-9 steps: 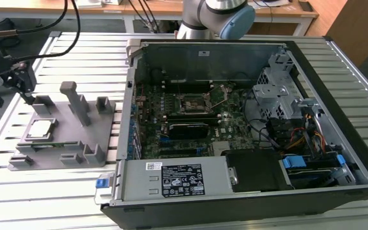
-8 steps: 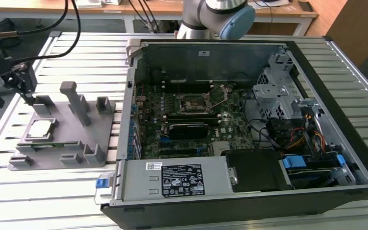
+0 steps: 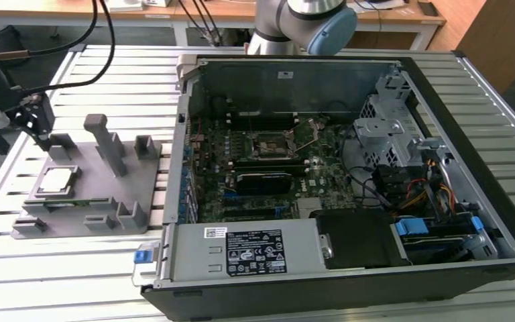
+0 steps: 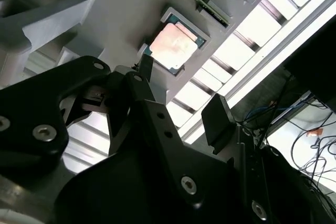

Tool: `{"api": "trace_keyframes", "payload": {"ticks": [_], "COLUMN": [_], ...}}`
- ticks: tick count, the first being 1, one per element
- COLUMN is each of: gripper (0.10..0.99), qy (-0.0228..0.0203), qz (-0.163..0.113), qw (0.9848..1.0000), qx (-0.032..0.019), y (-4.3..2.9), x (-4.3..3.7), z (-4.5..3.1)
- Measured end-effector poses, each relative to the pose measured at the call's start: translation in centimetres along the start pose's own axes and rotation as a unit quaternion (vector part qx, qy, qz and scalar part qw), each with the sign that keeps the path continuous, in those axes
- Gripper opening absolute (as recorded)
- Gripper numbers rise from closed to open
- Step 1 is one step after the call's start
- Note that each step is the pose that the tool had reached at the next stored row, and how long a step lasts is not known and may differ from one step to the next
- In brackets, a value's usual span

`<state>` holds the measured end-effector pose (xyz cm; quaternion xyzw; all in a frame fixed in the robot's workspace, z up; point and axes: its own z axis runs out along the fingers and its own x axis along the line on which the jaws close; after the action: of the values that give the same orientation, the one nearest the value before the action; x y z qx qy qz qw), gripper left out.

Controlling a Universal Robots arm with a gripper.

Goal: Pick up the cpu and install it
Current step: 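Pick up the cpu and move it towards the insertion slot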

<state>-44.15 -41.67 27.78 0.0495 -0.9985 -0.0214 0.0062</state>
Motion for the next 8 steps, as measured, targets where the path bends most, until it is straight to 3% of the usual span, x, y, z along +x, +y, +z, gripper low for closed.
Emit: {"api": "trace_keyframes", "payload": {"ticks": [8], "gripper": [0.647], "qy": [-0.0004], "qz": [0.009], "qw": [1.0000], "qx": [-0.0001], "y": [-0.03], "x": [-0.01], "z": [0.71]}}
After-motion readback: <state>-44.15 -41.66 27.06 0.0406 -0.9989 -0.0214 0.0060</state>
